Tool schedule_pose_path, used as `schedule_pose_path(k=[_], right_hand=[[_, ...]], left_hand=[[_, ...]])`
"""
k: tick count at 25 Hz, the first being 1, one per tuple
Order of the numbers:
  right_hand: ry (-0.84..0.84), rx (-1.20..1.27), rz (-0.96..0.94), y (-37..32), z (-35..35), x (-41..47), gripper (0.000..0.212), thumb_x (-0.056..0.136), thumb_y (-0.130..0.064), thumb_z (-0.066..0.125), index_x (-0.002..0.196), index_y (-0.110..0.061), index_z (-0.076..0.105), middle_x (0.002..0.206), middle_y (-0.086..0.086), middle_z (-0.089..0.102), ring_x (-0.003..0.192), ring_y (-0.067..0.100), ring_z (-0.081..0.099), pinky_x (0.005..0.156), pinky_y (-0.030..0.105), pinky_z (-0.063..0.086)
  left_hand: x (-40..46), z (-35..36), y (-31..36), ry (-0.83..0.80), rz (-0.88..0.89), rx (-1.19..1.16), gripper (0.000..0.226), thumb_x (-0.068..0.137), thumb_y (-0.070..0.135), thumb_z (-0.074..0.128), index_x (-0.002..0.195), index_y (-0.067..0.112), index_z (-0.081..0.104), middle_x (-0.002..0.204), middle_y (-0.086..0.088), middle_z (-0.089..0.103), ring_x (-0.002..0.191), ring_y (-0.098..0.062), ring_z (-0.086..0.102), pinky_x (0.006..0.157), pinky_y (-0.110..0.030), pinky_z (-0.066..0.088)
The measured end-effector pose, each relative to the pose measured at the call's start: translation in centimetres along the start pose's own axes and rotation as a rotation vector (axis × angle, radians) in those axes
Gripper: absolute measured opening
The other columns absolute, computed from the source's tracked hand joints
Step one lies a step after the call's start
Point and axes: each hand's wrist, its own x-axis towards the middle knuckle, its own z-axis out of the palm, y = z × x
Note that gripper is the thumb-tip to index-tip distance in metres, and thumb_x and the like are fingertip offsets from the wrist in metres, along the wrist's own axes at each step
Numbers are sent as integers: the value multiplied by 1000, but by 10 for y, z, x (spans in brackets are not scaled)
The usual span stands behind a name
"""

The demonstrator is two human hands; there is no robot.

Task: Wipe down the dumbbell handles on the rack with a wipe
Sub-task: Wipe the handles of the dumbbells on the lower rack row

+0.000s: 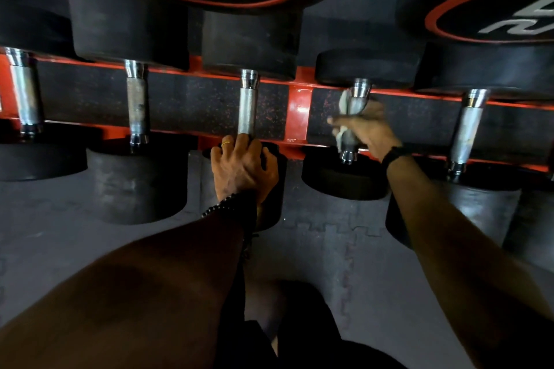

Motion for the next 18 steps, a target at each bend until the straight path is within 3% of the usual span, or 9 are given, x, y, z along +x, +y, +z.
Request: schedule_pose_path(k=[3,5,9,13,15,18], right_hand=[[109,-455,-87,29,-20,-38,45,62,-21,92,95,-14,62,86,-5,64,72,6,62,62,16,46],[262,-403,-195,22,-29,-32,58,54,-31,96,97,-14,62,88,-6,66,75,6,62,62,13,48],[368,43,-333,9,-26,-1,39,57,-33,91,75,-14,63,81,6,71,68,13,62,63,35,55],[407,-110,-313,59,-22,-33,16,72,-11,84,83,-15,73,83,1,74,74,14,70,70,37,59],[497,-101,-380,48,-21,-25,14,77,-2,74,87,-11,76,83,-1,74,75,13,71,71,39,61],[630,-241,-468,12,-14,-6,11,81,-3,64,76,-3,74,74,8,73,67,6,61,60,24,50]], left_hand=[[0,0,-1,0,-10,-1,24,79,25,62,62,8,61,70,-7,57,71,-34,56,63,-36,31],[0,0,-1,3,-8,-5,25,80,25,61,62,9,61,70,-8,57,71,-34,56,62,-37,34],[1,0,2,16,-13,-11,24,78,25,61,61,9,59,69,-8,58,70,-34,56,60,-37,35],[0,1,-1,21,0,-17,24,79,26,60,62,9,59,69,-8,57,70,-33,56,60,-37,34],[-1,1,-1,3,-5,-16,24,79,26,61,63,9,60,71,-8,57,71,-33,56,61,-37,35],[0,0,1,-9,-19,-15,23,79,26,62,62,10,61,71,-7,58,72,-33,56,62,-38,35]])
